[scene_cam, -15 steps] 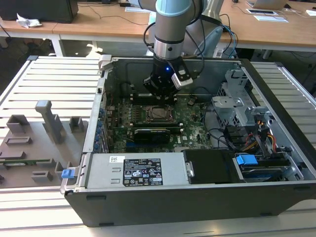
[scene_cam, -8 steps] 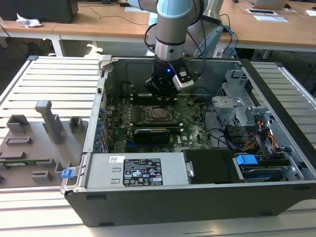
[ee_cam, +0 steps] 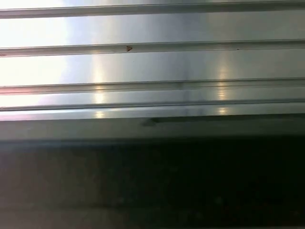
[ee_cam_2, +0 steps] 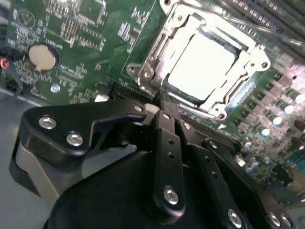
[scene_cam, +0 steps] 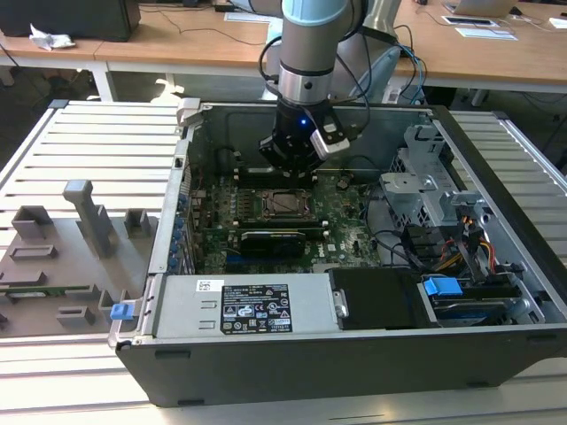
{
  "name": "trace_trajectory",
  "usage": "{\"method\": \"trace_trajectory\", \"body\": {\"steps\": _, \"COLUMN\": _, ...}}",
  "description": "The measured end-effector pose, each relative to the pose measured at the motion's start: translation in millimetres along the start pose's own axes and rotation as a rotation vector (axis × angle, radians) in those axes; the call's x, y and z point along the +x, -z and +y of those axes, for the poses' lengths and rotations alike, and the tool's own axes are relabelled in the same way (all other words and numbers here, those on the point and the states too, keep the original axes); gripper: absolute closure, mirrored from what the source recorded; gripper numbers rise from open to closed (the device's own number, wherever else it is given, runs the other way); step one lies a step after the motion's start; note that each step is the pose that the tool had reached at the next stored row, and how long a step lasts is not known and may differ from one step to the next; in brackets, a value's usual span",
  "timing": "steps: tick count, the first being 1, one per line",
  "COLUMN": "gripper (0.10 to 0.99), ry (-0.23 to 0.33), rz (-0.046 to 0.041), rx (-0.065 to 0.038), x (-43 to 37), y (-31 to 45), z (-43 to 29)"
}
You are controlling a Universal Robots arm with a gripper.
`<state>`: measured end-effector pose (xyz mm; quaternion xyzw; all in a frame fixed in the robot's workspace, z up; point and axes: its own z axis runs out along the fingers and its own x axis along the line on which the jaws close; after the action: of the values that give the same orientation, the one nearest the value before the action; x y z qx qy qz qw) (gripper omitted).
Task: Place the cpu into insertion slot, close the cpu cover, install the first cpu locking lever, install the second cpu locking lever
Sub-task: 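Install the first cpu locking lever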
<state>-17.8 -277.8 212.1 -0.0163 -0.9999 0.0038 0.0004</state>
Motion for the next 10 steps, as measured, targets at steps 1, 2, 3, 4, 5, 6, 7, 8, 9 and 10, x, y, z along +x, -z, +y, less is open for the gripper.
{"method": "trace_trajectory", "body": {"steps": 1, "gripper": 0.980, "ry": 0.000, "rz": 0.0000, "rx": 0.000, "x": 0.0, "y": -0.1, "z": -4.5}}
{"method": "trace_trajectory", "body": {"steps": 2, "gripper": 0.980, "ry": 0.000, "rz": -0.0001, "rx": 0.000, "x": 0.0, "y": -0.1, "z": -8.6}}
{"method": "trace_trajectory", "body": {"steps": 3, "gripper": 0.980, "ry": 0.000, "rz": 0.0000, "rx": 0.000, "x": 0.0, "y": -0.1, "z": -11.9}}
{"method": "trace_trajectory", "body": {"steps": 4, "gripper": 0.980, "ry": 0.000, "rz": 0.0001, "rx": 0.000, "x": 0.0, "y": -0.1, "z": -14.7}}
{"method": "trace_trajectory", "body": {"steps": 5, "gripper": 0.980, "ry": 0.000, "rz": 0.0000, "rx": 0.000, "x": -0.1, "y": -0.1, "z": -17.0}}
{"method": "trace_trajectory", "body": {"steps": 6, "gripper": 0.980, "ry": 0.000, "rz": 0.0000, "rx": 0.000, "x": -0.2, "y": -0.2, "z": -19.8}}
{"method": "trace_trajectory", "body": {"steps": 7, "gripper": 0.980, "ry": 0.000, "rz": 0.0000, "rx": 0.000, "x": -0.2, "y": -0.2, "z": -21.8}}
{"method": "trace_trajectory", "body": {"steps": 8, "gripper": 0.980, "ry": 0.000, "rz": 0.0000, "rx": 0.000, "x": -0.3, "y": -0.2, "z": -24.4}}
{"method": "trace_trajectory", "body": {"steps": 9, "gripper": 0.980, "ry": 0.000, "rz": 0.0000, "rx": 0.000, "x": -0.4, "y": -0.2, "z": -26.4}}
{"method": "trace_trajectory", "body": {"steps": 10, "gripper": 0.980, "ry": 0.000, "rz": 0.0000, "rx": 0.000, "x": -0.4, "y": -0.2, "z": -28.9}}
